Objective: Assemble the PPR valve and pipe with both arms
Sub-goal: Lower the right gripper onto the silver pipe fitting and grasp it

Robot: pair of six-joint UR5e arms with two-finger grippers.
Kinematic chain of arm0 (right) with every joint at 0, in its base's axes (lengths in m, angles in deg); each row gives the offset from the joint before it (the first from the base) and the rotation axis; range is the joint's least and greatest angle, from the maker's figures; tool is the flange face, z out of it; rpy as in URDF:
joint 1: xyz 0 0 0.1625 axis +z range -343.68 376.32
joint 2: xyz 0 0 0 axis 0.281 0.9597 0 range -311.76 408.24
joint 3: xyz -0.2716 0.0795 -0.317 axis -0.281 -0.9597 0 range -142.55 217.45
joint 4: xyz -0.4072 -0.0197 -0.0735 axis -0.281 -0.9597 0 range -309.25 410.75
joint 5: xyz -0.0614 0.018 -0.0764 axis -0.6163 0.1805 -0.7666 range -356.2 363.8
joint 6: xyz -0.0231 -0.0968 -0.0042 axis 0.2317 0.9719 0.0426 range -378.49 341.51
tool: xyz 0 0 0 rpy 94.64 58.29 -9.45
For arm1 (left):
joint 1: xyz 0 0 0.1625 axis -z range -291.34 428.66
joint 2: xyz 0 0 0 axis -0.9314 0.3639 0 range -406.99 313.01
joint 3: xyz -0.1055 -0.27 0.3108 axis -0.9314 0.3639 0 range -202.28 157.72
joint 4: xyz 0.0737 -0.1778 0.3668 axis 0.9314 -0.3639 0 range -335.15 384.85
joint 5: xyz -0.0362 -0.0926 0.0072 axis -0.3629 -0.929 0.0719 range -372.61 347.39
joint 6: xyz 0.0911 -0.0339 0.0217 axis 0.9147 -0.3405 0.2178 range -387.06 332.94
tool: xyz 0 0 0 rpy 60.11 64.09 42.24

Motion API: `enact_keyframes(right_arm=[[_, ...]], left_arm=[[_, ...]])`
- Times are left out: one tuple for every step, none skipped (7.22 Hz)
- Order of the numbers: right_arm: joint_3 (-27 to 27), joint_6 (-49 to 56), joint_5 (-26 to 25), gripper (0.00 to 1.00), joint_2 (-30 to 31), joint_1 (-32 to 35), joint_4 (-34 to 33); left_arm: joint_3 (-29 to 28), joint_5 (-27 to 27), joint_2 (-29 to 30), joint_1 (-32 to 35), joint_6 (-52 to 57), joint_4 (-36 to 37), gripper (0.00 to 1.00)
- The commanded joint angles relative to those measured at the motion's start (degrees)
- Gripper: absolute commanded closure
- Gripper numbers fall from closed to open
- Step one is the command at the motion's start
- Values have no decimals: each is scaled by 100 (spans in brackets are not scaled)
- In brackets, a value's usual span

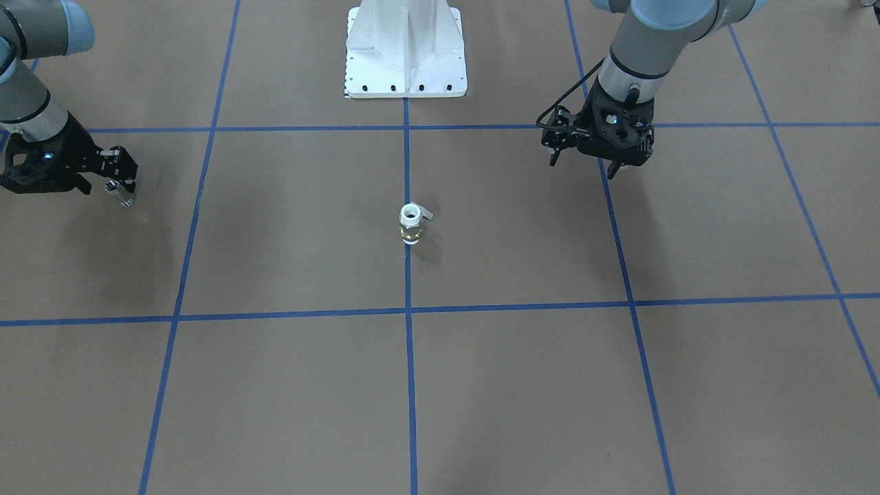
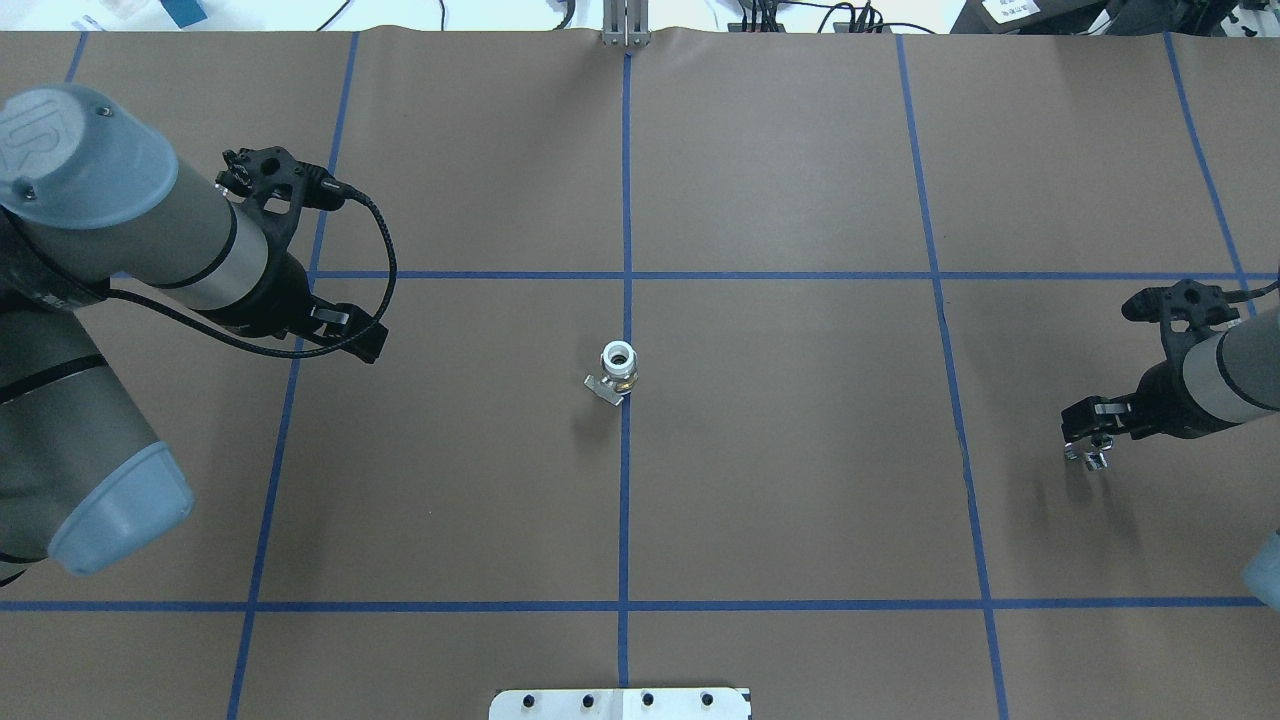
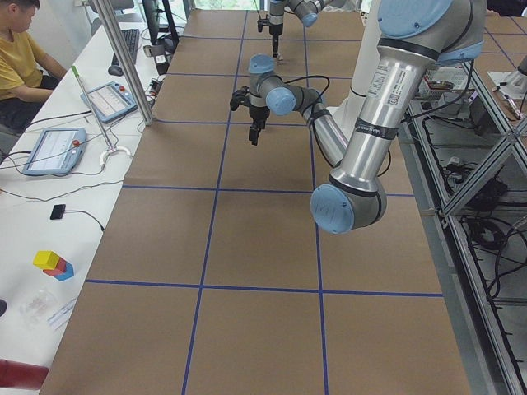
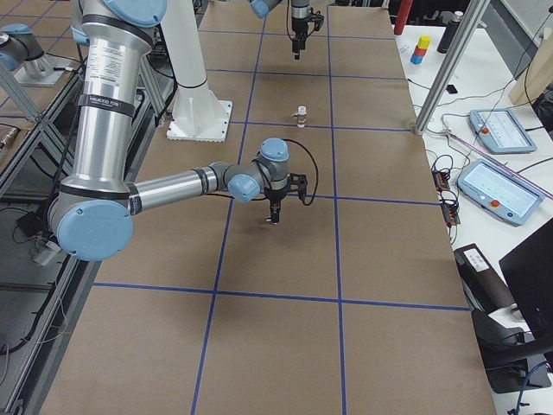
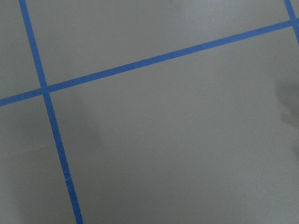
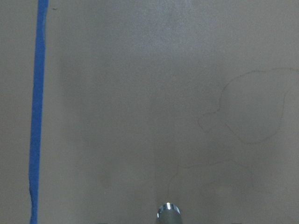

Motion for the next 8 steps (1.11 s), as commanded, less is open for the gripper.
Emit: enact_keyframes(right_arm=[[-1, 24, 0, 46, 12, -74, -7], [-1, 24, 0, 44, 21, -118, -7], [-27, 24, -9, 44, 30, -145, -16], [-36, 50, -9, 44, 64, -154, -16], [-36, 59, -9, 44, 73, -154, -16], [-27, 59, -9, 51, 74, -154, -16], [-27, 59, 0, 83, 74, -145, -16], [8, 59, 0, 100, 74, -128, -16]], left_arm=[[-5, 0, 8, -1, -14, 0, 1], [-14, 0, -1, -9, -14, 0, 1], [-14, 9, 7, -9, -14, 0, 1], [-23, 9, 8, -18, -14, -9, 1], [-23, 9, 8, -9, -14, -9, 0], [-23, 9, 8, -9, -14, -9, 0], [-5, 9, 8, -9, -14, -9, 0], [-5, 9, 8, -9, -14, -9, 0]])
